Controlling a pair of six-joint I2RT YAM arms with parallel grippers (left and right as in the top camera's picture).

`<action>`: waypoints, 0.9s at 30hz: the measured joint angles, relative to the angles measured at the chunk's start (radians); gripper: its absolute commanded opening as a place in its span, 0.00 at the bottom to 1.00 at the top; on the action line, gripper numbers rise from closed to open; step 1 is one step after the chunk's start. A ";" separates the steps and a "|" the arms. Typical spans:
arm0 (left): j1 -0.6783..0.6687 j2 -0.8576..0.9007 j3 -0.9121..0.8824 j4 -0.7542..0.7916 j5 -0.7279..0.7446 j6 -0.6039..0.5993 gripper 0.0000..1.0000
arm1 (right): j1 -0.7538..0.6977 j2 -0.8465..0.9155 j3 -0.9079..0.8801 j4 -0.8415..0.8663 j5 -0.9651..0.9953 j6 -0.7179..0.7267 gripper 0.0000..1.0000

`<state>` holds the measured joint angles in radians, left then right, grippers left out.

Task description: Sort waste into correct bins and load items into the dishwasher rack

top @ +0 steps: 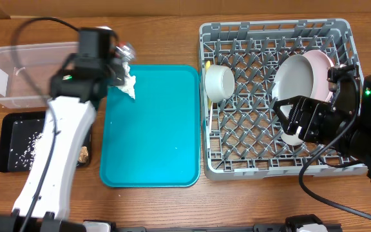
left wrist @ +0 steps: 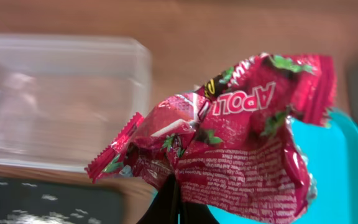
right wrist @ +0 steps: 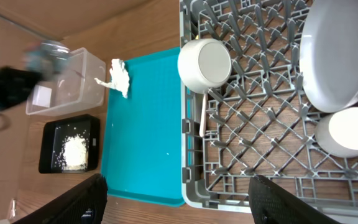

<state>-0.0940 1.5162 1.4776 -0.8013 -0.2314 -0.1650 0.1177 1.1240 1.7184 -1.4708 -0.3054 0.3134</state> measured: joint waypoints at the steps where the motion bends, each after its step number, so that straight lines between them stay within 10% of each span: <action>1: 0.029 -0.009 0.003 0.011 -0.013 0.008 0.04 | 0.000 0.000 0.000 -0.004 0.004 0.000 0.76; 4: 0.133 0.014 0.004 0.044 -0.035 0.017 0.07 | 0.000 0.000 0.000 -0.009 0.010 0.000 0.76; 8: 0.252 0.118 0.002 0.135 0.008 0.043 0.59 | 0.000 0.000 0.000 -0.010 0.018 0.000 0.76; 12: 0.291 0.179 -0.002 0.145 0.099 0.056 0.79 | 0.000 0.000 0.000 -0.010 0.019 0.000 0.76; 27: -0.016 0.223 -0.003 0.121 0.188 0.117 0.82 | 0.000 0.031 0.000 -0.015 0.022 0.000 0.76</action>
<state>-0.1097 1.7390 1.4742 -0.6804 -0.0429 -0.0483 0.1177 1.1545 1.7184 -1.4857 -0.2832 0.3134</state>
